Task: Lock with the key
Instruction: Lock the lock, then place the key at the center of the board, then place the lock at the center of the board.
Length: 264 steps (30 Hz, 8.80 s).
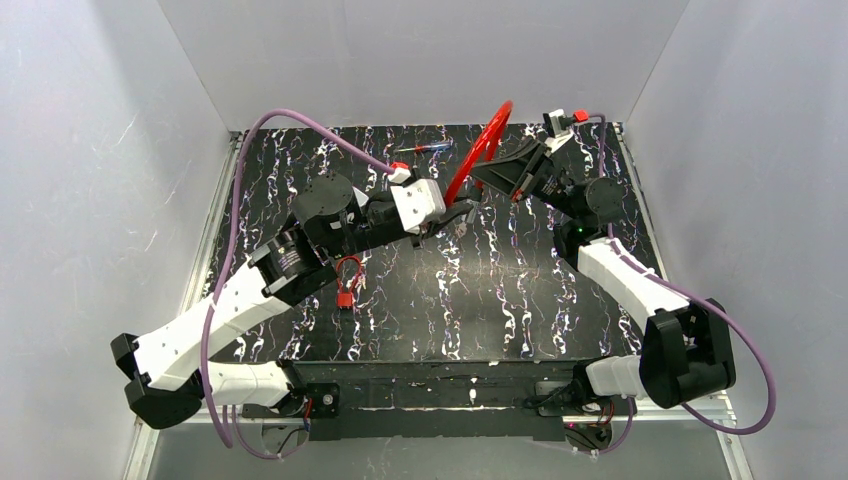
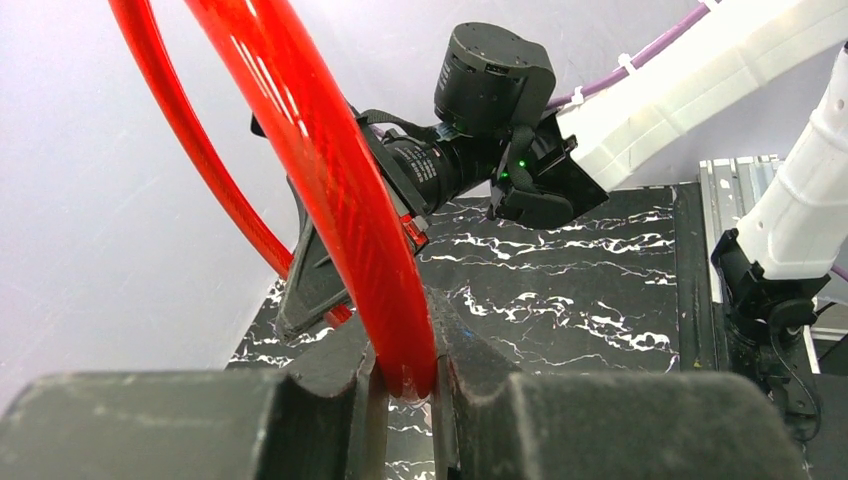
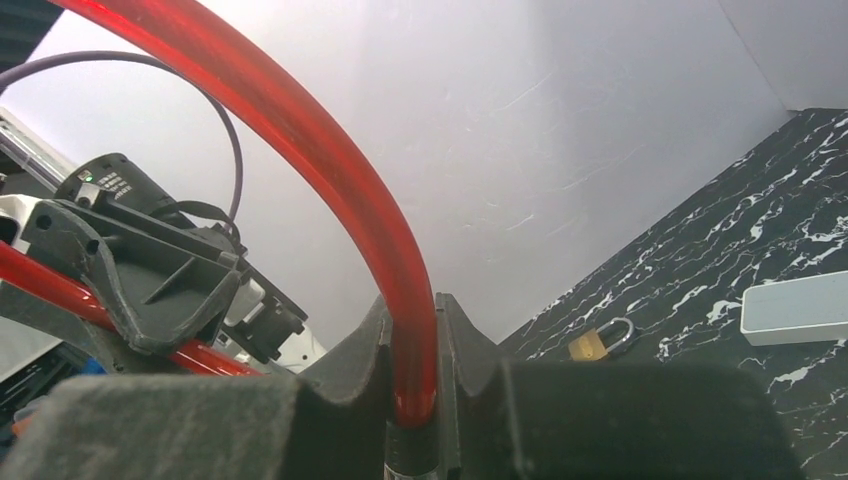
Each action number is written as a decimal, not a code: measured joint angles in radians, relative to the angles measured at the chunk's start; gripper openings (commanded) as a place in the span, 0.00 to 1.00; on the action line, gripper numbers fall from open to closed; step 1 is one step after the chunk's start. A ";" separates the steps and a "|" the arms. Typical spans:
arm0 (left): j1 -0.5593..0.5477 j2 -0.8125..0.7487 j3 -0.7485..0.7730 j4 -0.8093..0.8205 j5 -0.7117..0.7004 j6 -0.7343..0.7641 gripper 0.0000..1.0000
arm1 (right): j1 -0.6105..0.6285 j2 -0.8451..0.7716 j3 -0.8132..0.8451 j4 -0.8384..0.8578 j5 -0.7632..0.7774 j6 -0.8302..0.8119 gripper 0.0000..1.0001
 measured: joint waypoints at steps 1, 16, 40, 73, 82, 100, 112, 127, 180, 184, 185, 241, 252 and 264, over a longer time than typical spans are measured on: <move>0.000 0.001 0.000 0.004 0.000 0.000 0.00 | 0.000 0.001 -0.002 0.011 0.002 0.012 0.01; -0.003 -0.009 -0.091 0.168 -0.159 -0.194 0.00 | -0.013 0.022 -0.076 0.172 0.077 0.210 0.01; -0.019 0.005 -0.261 0.323 0.000 0.150 0.12 | -0.014 0.031 -0.131 0.154 0.129 0.235 0.01; -0.009 0.043 -0.095 0.070 -0.185 -0.039 0.67 | -0.018 0.033 -0.143 0.133 0.101 0.207 0.01; 0.002 -0.025 -0.159 0.011 -0.184 -0.087 0.54 | -0.039 0.033 -0.143 0.042 0.120 0.200 0.01; -0.148 0.019 -0.345 0.061 -0.413 0.178 0.44 | -0.055 0.079 -0.143 -0.029 0.176 0.172 0.01; -0.172 0.238 -0.214 0.121 -0.745 0.159 0.11 | -0.055 0.082 -0.143 -0.023 0.201 0.175 0.01; 0.057 0.224 -0.085 -0.096 -0.282 -0.326 0.00 | -0.059 0.082 -0.145 0.033 0.210 0.196 0.01; 0.209 0.220 -0.196 -0.103 0.372 -0.606 0.00 | -0.116 0.081 -0.179 0.185 0.246 0.296 0.01; 0.221 0.202 -0.196 -0.129 0.372 -0.595 0.00 | -0.116 0.079 -0.179 0.150 0.222 0.264 0.01; 0.229 0.196 -0.196 -0.135 0.372 -0.592 0.00 | -0.116 0.079 -0.180 0.138 0.213 0.252 0.01; 0.237 0.838 -0.095 -0.167 0.364 -0.719 0.71 | -0.119 0.009 -0.230 -0.184 0.029 -0.071 0.01; 0.416 0.397 -0.263 -0.161 0.441 -0.659 0.88 | -0.120 0.010 -0.230 -0.222 0.030 -0.079 0.01; 0.409 0.058 -0.317 -0.017 0.502 -0.690 0.84 | -0.121 0.010 -0.230 -0.267 0.029 -0.104 0.01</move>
